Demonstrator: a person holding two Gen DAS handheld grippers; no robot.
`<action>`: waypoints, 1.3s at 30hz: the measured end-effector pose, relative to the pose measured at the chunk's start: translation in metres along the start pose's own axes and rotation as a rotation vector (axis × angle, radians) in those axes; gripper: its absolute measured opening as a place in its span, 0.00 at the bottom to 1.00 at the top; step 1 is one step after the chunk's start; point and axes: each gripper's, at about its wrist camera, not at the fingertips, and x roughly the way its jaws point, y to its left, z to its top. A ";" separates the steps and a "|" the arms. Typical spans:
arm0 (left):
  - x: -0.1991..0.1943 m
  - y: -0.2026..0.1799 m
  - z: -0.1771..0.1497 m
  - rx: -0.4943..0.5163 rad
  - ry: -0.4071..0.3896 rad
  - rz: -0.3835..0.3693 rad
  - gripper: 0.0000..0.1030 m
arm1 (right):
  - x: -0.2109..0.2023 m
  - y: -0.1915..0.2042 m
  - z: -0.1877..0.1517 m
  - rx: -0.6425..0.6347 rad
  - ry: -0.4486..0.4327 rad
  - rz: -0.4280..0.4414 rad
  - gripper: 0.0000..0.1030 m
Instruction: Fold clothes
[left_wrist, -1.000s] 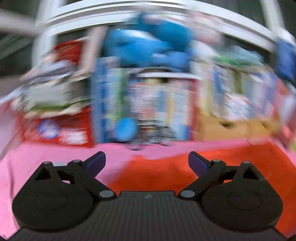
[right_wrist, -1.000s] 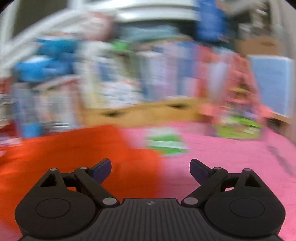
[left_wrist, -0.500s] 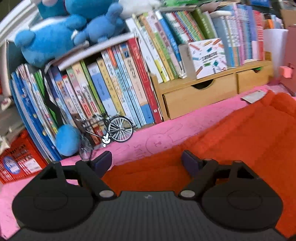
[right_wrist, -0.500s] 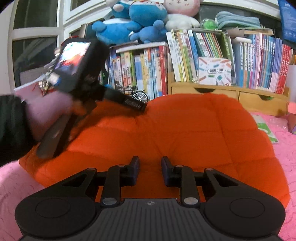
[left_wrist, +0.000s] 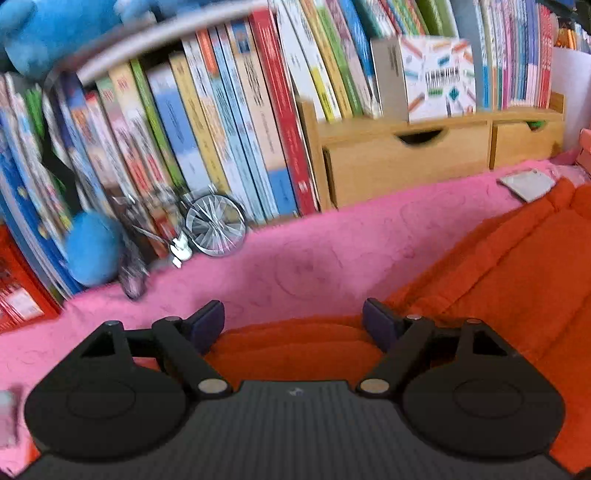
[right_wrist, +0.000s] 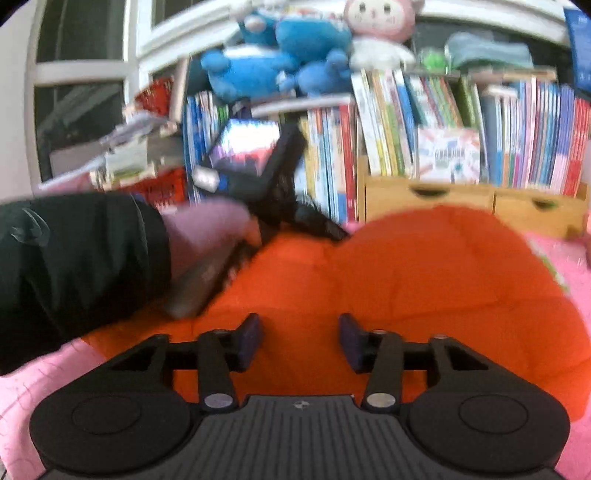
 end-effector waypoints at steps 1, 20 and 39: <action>-0.010 0.000 -0.001 0.012 -0.029 -0.010 0.79 | 0.003 -0.001 -0.003 0.010 0.009 -0.007 0.42; -0.085 -0.034 -0.037 0.047 0.011 -0.248 0.50 | 0.013 -0.007 -0.015 0.046 0.053 -0.015 0.42; -0.064 0.007 0.013 -0.178 0.162 -0.303 0.33 | 0.018 -0.014 -0.016 0.092 0.082 0.009 0.42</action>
